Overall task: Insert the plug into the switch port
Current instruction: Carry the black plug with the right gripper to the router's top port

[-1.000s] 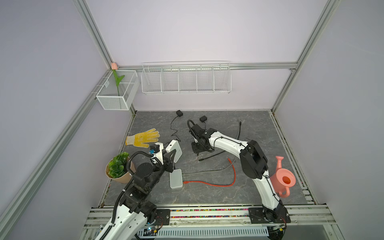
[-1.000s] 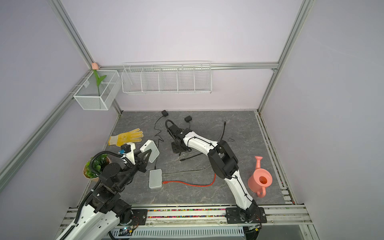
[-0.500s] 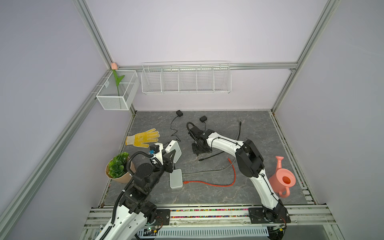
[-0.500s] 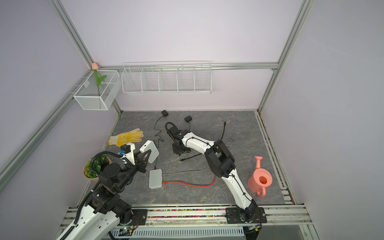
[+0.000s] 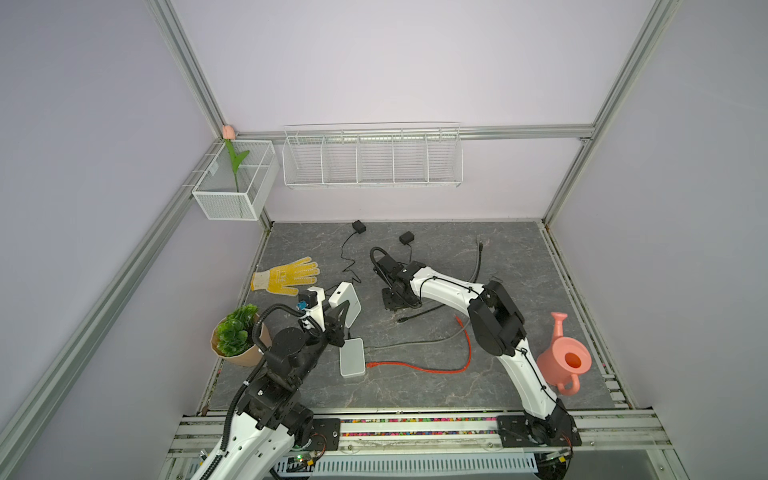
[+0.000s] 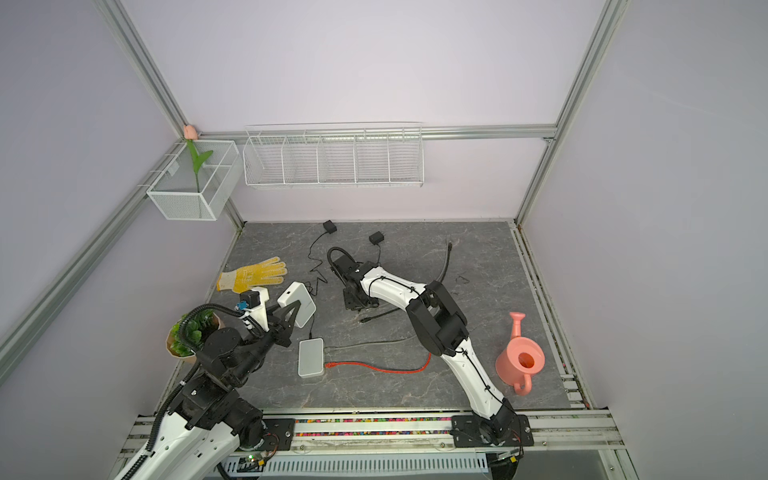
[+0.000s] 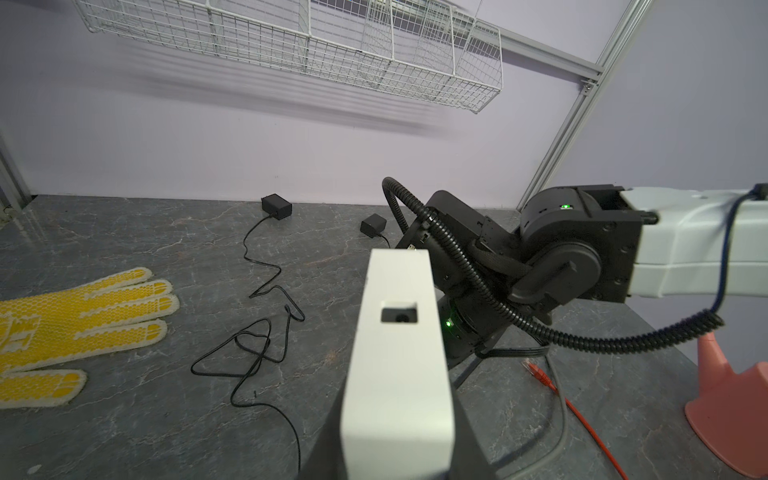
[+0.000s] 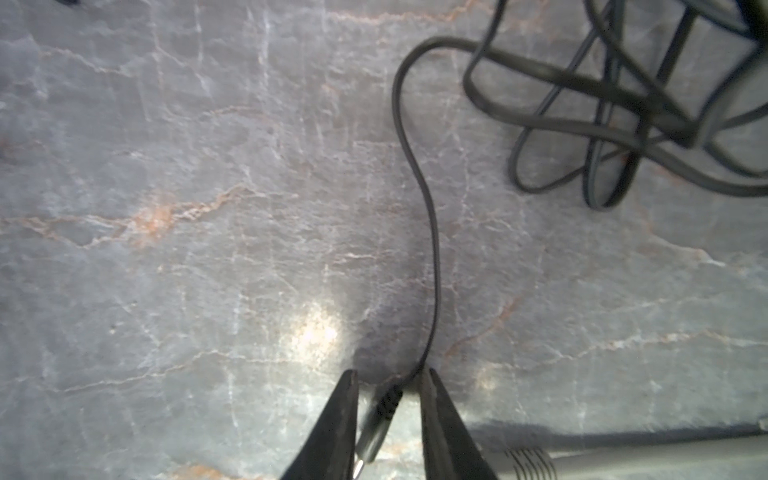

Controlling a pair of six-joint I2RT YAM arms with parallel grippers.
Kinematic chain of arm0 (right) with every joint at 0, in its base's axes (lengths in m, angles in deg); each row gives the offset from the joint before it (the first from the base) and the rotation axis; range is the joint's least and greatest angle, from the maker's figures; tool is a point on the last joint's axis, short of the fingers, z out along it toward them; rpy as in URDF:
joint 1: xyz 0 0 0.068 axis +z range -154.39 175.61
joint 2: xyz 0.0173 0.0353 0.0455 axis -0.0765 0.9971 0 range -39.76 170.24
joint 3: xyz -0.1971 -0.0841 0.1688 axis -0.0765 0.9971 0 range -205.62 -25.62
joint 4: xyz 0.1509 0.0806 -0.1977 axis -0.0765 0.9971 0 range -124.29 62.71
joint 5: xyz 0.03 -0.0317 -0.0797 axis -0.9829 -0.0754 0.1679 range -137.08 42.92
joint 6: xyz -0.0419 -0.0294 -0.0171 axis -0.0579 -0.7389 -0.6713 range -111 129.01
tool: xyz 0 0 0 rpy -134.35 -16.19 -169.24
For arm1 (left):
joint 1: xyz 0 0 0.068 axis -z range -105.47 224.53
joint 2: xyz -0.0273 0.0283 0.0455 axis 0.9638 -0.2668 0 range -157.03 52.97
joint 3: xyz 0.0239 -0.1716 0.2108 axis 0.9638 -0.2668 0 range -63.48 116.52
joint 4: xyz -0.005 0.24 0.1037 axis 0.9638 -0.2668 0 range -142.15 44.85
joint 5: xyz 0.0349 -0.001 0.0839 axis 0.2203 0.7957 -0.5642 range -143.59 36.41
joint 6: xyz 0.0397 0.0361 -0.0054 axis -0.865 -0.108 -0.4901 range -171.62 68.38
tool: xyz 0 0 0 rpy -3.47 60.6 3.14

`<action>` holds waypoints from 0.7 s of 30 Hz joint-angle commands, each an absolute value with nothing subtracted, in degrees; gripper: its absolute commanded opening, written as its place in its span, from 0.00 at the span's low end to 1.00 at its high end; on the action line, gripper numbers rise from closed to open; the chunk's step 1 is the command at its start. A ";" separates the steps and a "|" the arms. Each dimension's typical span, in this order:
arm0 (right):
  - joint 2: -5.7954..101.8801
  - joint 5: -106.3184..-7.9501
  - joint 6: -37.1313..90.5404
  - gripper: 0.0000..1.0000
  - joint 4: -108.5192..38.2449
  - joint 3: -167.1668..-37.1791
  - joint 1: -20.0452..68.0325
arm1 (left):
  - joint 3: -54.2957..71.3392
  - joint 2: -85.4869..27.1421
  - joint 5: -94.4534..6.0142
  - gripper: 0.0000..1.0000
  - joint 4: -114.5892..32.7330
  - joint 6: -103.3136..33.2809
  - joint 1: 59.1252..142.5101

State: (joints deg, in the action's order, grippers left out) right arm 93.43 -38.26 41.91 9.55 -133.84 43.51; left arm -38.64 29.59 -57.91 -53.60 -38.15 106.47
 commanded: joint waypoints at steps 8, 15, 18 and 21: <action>94.35 -48.62 40.79 0.07 9.29 -132.97 43.16 | -38.07 30.44 -58.70 0.00 -53.14 -37.65 106.81; 73.90 -55.22 37.22 0.07 -6.05 -118.02 38.01 | -38.23 27.93 -53.97 0.00 -51.61 -37.84 108.50; 63.95 -59.68 36.69 0.07 -18.31 -108.46 35.83 | -39.18 23.93 -48.33 0.00 -47.48 -37.62 111.31; 55.87 -65.05 37.73 0.07 -30.10 -100.26 34.10 | -40.54 20.37 -46.33 0.00 -44.77 -38.48 115.87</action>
State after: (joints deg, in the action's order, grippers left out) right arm 61.67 -57.61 38.06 -14.19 -105.10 34.83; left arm -39.23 22.03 -50.87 -49.44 -38.19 112.83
